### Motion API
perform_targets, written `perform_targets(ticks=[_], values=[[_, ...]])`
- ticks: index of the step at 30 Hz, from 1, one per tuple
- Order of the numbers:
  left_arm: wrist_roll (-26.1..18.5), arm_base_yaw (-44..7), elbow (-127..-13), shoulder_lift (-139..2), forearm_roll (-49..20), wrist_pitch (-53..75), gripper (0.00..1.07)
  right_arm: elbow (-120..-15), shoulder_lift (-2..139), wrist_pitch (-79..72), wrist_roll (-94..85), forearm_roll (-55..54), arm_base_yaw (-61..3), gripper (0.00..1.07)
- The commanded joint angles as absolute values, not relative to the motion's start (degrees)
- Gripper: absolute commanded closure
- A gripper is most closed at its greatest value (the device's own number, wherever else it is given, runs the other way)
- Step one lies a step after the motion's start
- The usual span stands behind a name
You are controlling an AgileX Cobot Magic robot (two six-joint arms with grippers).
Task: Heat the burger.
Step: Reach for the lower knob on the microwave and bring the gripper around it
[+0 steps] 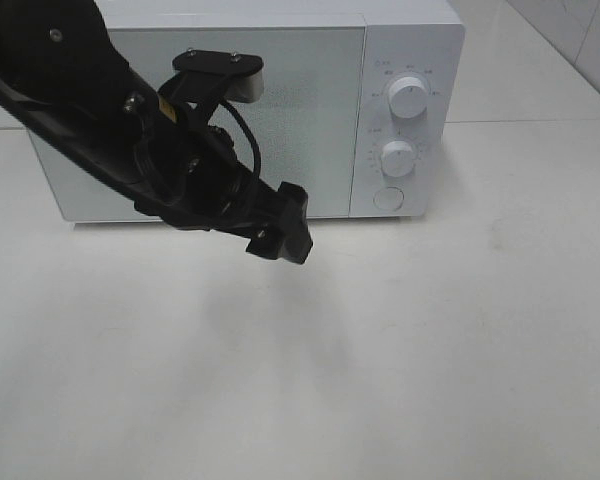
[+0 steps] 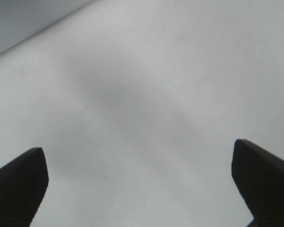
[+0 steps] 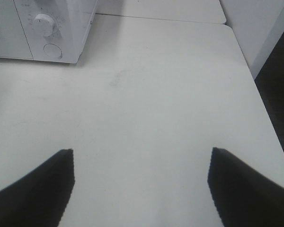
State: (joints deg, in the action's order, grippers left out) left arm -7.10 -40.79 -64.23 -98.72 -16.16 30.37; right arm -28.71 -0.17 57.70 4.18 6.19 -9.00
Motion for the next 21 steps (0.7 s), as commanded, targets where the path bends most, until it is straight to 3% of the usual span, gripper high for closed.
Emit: perform_targets(ticks=[1, 3, 10, 16, 21], values=[[-7.1, -40.9, -64.9, -97.2, -15.4, 35.7, 0.08, -28.5, -2.1, 56.9, 4.3, 6.6, -8.7, 0.31], [-6.9, -40.9, -64.9, -95.4, -14.6, 43.9, 0.08, -28.5, -2.1, 56.9, 4.3, 6.6, -8.7, 0.31], [-3.7, -40.9, -64.9, -94.4, -13.1, 51.4, 0.08, -28.5, -2.1, 56.9, 4.3, 6.6, -8.7, 0.31], [3.7, -40.7, -64.8, -91.3, -6.8, 55.9, 0.08, -28.5, -2.1, 56.9, 4.3, 6.5, -8.7, 0.31], [3.2, -36.8, -64.8, -89.2, -7.2, 59.2, 0.08, -28.5, -2.1, 56.9, 4.3, 6.5, -8.7, 0.31]])
